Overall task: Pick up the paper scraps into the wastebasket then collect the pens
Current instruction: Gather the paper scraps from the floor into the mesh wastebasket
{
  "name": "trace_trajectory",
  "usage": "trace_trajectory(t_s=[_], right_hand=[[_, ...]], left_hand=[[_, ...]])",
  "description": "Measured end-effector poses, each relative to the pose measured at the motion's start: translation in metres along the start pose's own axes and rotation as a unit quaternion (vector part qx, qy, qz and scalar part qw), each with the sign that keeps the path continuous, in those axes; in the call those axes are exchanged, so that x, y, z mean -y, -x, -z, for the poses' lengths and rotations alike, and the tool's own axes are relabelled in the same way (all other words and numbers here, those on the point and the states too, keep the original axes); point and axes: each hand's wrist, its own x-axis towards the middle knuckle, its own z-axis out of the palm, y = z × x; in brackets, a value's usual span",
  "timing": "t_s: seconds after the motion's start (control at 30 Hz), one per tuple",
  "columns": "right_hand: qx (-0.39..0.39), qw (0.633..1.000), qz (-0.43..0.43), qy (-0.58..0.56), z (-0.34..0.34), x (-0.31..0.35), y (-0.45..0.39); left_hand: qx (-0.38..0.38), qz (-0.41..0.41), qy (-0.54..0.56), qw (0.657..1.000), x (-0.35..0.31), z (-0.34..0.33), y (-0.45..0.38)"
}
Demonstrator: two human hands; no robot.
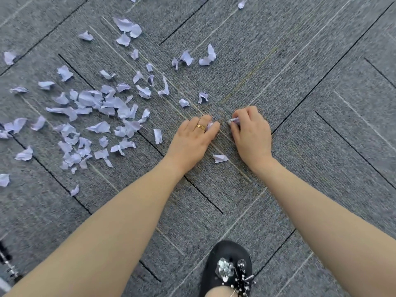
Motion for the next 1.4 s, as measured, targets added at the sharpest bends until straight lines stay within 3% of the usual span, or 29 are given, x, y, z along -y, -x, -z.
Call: trace_trajectory(t_s=[0.1,0.2,0.27,0.37,0.53,0.6,0.7,0.73,0.77,0.83,0.87,0.9,1.07,1.13,1.17,1.3,1.4], right_hand=[[-0.010,1.000,-0.002,-0.017,-0.002,-0.001,0.000],[-0.027,0.990,-0.047,-0.129,0.003,0.000,0.000],[-0.030,0.979,-0.068,-0.191,0.007,0.002,0.003],[-0.006,0.983,-0.025,-0.183,0.009,0.009,0.020],[0.050,0.998,0.034,-0.025,0.003,0.018,0.060],[0.059,0.998,0.034,0.011,0.002,0.020,0.064],[0.072,0.994,0.067,0.051,0.002,0.021,0.056],[0.079,0.992,0.077,0.057,0.003,0.021,0.052],[0.085,0.992,0.076,0.049,0.004,0.022,0.049],[0.097,0.995,0.037,-0.010,0.008,0.027,0.041],[0.107,0.993,0.008,-0.056,0.009,0.033,0.037],[0.116,0.988,-0.011,-0.098,0.009,0.041,0.032],[0.133,0.978,0.043,-0.154,-0.005,0.105,0.013],[0.130,0.980,0.061,-0.137,-0.015,0.127,0.007],[0.124,0.982,0.073,-0.120,-0.019,0.133,0.005],[0.098,0.987,0.114,-0.052,-0.031,0.137,0.002],[0.107,0.986,0.127,-0.008,-0.036,0.136,0.003]], left_hand=[[0.057,-0.039,0.006,0.998,0.008,0.012,-0.002],[0.151,-0.006,0.020,0.988,0.006,0.027,-0.011],[0.176,0.033,0.040,0.983,0.003,0.031,-0.018],[0.152,0.127,0.122,0.973,0.006,0.037,-0.018],[0.079,0.229,0.192,0.951,0.025,0.058,0.012],[0.050,0.299,0.227,0.926,0.031,0.067,0.022],[0.026,0.419,0.294,0.858,0.041,0.083,0.031],[0.027,0.460,0.335,0.822,0.045,0.085,0.034],[0.021,0.506,0.408,0.760,0.047,0.086,0.038],[-0.010,0.573,0.589,0.569,0.049,0.091,0.045],[-0.024,0.581,0.647,0.494,0.050,0.092,0.051],[-0.025,0.579,0.673,0.460,0.051,0.091,0.058],[-0.015,0.584,0.696,0.417,0.055,0.097,0.089],[-0.021,0.592,0.680,0.432,0.063,0.101,0.103],[-0.018,0.598,0.651,0.466,0.068,0.102,0.110],[0.004,0.603,0.443,0.663,0.085,0.107,0.139],[-0.021,0.585,0.303,0.752,0.095,0.110,0.165]])
